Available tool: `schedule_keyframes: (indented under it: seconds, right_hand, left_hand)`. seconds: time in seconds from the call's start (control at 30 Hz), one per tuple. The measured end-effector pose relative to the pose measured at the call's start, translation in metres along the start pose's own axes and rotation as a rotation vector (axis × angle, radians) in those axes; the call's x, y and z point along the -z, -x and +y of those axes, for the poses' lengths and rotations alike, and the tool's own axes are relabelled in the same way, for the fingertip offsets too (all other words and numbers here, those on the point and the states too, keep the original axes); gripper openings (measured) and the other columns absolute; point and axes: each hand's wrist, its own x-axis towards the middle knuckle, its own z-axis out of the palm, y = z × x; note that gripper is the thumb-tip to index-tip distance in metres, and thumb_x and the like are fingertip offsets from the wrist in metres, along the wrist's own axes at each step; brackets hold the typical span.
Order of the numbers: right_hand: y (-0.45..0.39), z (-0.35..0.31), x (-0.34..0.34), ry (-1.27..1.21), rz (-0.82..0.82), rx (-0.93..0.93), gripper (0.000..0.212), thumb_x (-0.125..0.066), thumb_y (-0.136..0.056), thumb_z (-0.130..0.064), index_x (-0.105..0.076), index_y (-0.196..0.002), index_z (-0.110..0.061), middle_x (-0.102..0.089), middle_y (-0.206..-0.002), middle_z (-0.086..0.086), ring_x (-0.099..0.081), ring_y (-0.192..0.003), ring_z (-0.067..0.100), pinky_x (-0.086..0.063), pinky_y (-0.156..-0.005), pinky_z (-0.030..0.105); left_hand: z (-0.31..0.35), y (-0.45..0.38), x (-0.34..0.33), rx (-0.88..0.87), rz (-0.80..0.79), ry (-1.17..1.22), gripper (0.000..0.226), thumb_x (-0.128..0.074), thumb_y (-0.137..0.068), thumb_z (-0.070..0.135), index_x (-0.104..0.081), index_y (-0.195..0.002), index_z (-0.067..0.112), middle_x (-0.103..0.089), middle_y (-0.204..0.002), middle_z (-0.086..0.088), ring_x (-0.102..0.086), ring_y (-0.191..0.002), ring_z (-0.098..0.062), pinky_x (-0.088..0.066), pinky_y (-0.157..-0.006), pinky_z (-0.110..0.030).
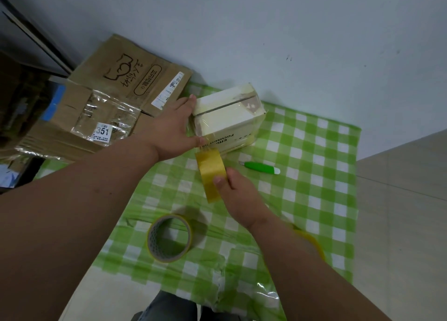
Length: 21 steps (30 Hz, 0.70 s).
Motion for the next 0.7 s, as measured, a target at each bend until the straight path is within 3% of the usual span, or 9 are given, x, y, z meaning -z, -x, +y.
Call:
schedule_keyframes:
  seconds: [0.17,0.3,0.37,0.43,0.57,0.7]
  right_hand:
    - [0.003,0.014,-0.012,0.101,0.061,-0.002,0.033,-0.044,-0.101,-0.043,-0.039,-0.071,-0.031,-0.048,-0.069,-0.012,-0.044,-0.062,0.003,-0.028,-0.052,0.019]
    - [0.000,0.012,-0.014,0.056,0.016,0.017,0.026,-0.043,-0.101,-0.044,-0.046,-0.080,-0.029,-0.051,-0.074,-0.012,-0.047,-0.064,0.001,-0.032,-0.054,0.016]
    - [-0.002,0.010,-0.010,0.065,-0.012,0.024,0.029,-0.044,-0.102,-0.041,-0.054,-0.090,-0.017,-0.056,-0.079,-0.004,-0.052,-0.071,0.011,-0.039,-0.062,0.030]
    - [-0.003,0.009,-0.005,0.087,-0.031,0.021,0.033,-0.047,-0.101,-0.040,-0.058,-0.095,-0.010,-0.061,-0.084,0.002,-0.056,-0.077,0.019,-0.042,-0.067,0.033]
    - [-0.003,0.012,0.007,0.120,-0.064,0.021,0.027,-0.049,-0.099,-0.044,-0.060,-0.086,-0.022,-0.061,-0.079,-0.006,-0.057,-0.075,0.011,-0.043,-0.065,0.029]
    - [-0.013,0.022,0.022,0.185,0.180,0.025,0.021,-0.051,-0.099,-0.025,-0.067,-0.103,-0.012,-0.063,-0.096,0.003,-0.059,-0.093,0.022,-0.043,-0.073,0.025]
  left_hand:
    - [0.001,0.005,-0.003,0.018,0.024,0.049,0.101,-0.079,-0.079,0.036,-0.016,-0.156,0.014,-0.021,-0.162,-0.001,-0.027,-0.145,-0.018,-0.028,-0.116,-0.035]
    - [0.004,0.015,-0.016,0.120,0.190,0.326,0.078,-0.084,-0.075,0.026,-0.033,-0.133,0.022,-0.048,-0.137,-0.003,-0.046,-0.125,-0.013,-0.041,-0.100,-0.028]
    - [0.007,0.024,-0.028,0.220,0.283,0.426,0.063,-0.083,-0.077,0.029,-0.036,-0.118,0.026,-0.052,-0.124,0.000,-0.053,-0.111,-0.012,-0.046,-0.089,-0.029]
    - [0.012,0.033,-0.041,0.319,0.345,0.453,0.047,-0.078,-0.080,0.039,-0.043,-0.110,0.027,-0.053,-0.117,0.000,-0.056,-0.092,-0.008,-0.046,-0.075,-0.027]
    - [0.021,0.047,-0.057,0.442,0.290,0.615,0.026,-0.066,-0.089,0.043,-0.054,-0.108,0.032,-0.059,-0.102,0.006,-0.057,-0.083,-0.005,-0.041,-0.063,-0.025]
    - [0.023,0.055,-0.062,0.510,0.209,0.734,0.025,-0.068,-0.090,0.029,-0.057,-0.112,0.026,-0.061,-0.100,0.010,-0.056,-0.083,-0.005,-0.041,-0.063,-0.022]
